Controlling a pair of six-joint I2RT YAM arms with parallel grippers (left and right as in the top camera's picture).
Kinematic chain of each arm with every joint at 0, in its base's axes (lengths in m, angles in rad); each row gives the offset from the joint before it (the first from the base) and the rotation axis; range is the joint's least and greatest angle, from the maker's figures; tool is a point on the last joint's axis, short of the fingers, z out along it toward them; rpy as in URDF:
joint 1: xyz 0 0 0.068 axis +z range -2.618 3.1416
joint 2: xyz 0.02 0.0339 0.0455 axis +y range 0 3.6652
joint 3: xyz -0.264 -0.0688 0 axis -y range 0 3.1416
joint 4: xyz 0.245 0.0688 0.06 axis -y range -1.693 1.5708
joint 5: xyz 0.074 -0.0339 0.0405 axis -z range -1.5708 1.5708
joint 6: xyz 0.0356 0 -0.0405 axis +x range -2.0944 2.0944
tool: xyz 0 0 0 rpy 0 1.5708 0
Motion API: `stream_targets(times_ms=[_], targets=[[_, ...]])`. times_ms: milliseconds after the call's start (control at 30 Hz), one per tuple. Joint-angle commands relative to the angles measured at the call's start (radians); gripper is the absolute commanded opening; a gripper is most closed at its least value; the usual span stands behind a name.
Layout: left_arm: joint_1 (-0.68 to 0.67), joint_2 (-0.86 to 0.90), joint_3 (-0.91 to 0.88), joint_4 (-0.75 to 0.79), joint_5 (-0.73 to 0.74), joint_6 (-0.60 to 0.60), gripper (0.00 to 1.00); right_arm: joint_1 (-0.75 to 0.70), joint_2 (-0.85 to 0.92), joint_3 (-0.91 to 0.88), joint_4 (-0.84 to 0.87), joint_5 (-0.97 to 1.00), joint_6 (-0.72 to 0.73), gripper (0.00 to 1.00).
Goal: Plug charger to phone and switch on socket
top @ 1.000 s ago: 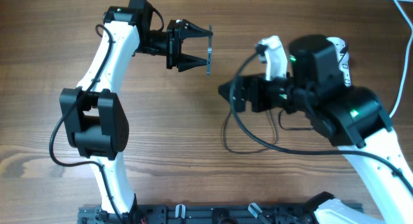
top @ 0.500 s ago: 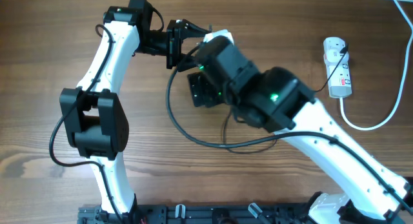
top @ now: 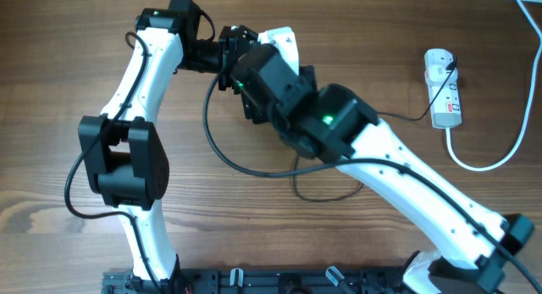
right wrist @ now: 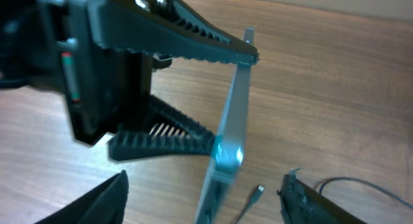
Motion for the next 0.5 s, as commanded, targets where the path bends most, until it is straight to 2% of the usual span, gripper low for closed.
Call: stream_targets(times_ms=[0, 467], targets=[[0.002, -0.032, 0.021, -0.001, 0.049, 0.005, 0.64, 0.004, 0.018, 0.021, 0.019, 0.109, 0.061, 0.65], [0.002, -0.032, 0.021, -0.001, 0.050, 0.005, 0.64, 0.004, 0.018, 0.021, 0.035, 0.114, 0.073, 0.41]])
